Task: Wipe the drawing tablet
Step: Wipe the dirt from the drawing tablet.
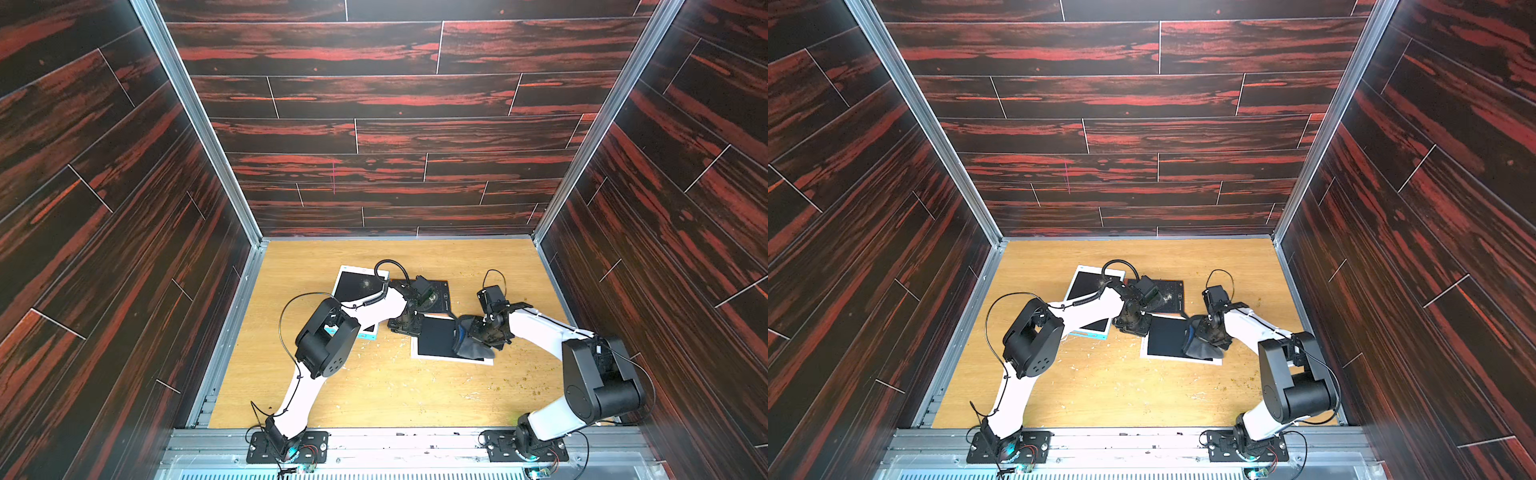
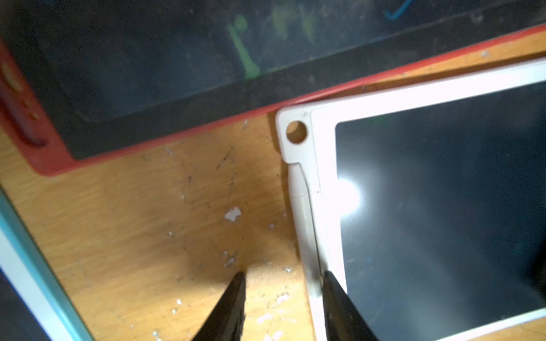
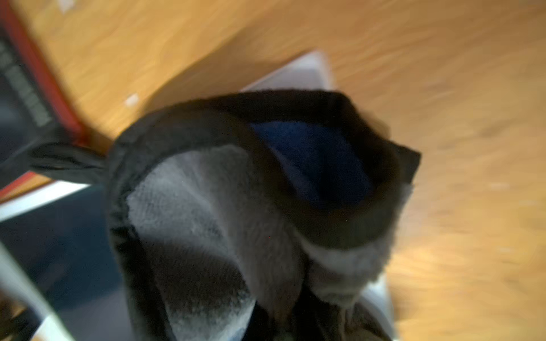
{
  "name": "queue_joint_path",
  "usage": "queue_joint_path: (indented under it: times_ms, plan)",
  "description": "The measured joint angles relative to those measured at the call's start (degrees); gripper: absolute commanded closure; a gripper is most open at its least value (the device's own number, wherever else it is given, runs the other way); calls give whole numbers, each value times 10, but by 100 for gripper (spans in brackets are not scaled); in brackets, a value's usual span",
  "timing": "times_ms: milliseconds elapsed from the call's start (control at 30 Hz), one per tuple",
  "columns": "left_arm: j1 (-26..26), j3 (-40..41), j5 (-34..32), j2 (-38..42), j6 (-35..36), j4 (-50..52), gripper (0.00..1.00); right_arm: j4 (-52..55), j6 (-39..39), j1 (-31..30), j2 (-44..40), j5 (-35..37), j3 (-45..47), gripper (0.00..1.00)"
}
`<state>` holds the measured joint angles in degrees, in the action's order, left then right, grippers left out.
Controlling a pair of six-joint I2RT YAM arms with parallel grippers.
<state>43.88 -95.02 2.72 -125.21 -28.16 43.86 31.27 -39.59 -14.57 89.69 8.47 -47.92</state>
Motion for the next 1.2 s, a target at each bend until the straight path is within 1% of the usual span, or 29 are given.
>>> queue_joint_path:
  times_ms: [267,367,567,700,800,900,1000,1133,1200]
  plan:
    - [0,4,1,2,-1,-3,56,35,-19,41,14,31,-17,100]
    - [0,10,1,5,-1,-9,56,56,-34,54,24,57,-28,100]
    - [0,20,1,11,-3,-18,56,127,-79,73,59,158,-48,100]
    - [0,24,0,13,-3,-22,56,206,-121,85,101,230,-69,100]
    - [0,26,0,15,-3,-24,55,259,-147,94,120,263,-77,100]
    - [0,28,0,17,-3,-25,55,297,-163,96,112,279,-93,100]
    - [-1,28,0,20,-3,-22,54,310,-164,96,83,282,-119,100]
    - [-4,31,-2,28,-2,-9,52,308,-143,84,43,284,-152,100]
    - [-6,31,-4,37,0,-4,52,300,-121,62,30,284,-164,100]
